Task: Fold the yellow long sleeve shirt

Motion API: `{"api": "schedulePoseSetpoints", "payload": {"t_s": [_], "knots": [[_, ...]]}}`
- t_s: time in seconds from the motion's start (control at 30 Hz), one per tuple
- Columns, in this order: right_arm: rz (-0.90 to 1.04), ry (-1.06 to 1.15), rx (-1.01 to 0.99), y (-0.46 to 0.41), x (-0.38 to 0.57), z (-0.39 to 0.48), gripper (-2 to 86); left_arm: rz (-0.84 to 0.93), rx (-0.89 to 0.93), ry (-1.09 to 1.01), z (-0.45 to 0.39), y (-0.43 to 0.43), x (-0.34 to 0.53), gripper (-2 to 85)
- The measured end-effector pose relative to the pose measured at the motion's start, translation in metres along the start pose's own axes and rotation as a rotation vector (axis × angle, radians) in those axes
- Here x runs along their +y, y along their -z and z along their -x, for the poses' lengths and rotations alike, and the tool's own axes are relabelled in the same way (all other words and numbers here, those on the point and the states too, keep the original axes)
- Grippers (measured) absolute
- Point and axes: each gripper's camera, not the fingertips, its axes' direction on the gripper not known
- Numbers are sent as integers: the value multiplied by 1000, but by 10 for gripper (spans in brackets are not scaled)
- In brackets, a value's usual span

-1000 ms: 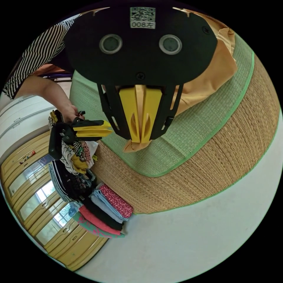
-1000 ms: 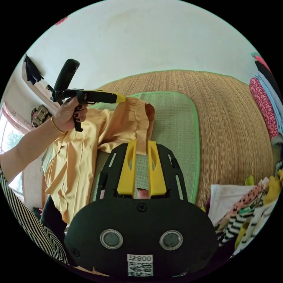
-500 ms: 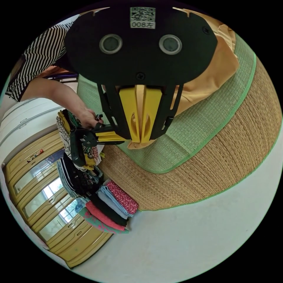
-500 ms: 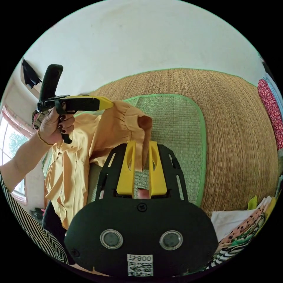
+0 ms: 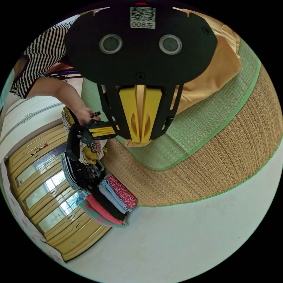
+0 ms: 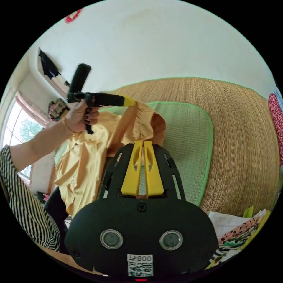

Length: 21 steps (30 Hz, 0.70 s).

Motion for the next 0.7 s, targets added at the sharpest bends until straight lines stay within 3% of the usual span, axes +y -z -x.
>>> {"api": "schedulePoseSetpoints", "payload": {"t_s": [0.17, 0.33, 0.57, 0.7], "knots": [[-22, -10, -135, 42, 47, 5, 3, 8, 38, -9, -1, -10, -2, 13], [135, -152, -43, 8, 91, -19, 3, 126, 14, -20, -5, -40, 11, 17], [215, -192, 49, -14, 98, -28, 5, 343, -286, -125, -24, -78, 34, 14], [176, -205, 75, -1, 104, -22, 9, 324, -284, -120, -31, -78, 38, 8]]}}
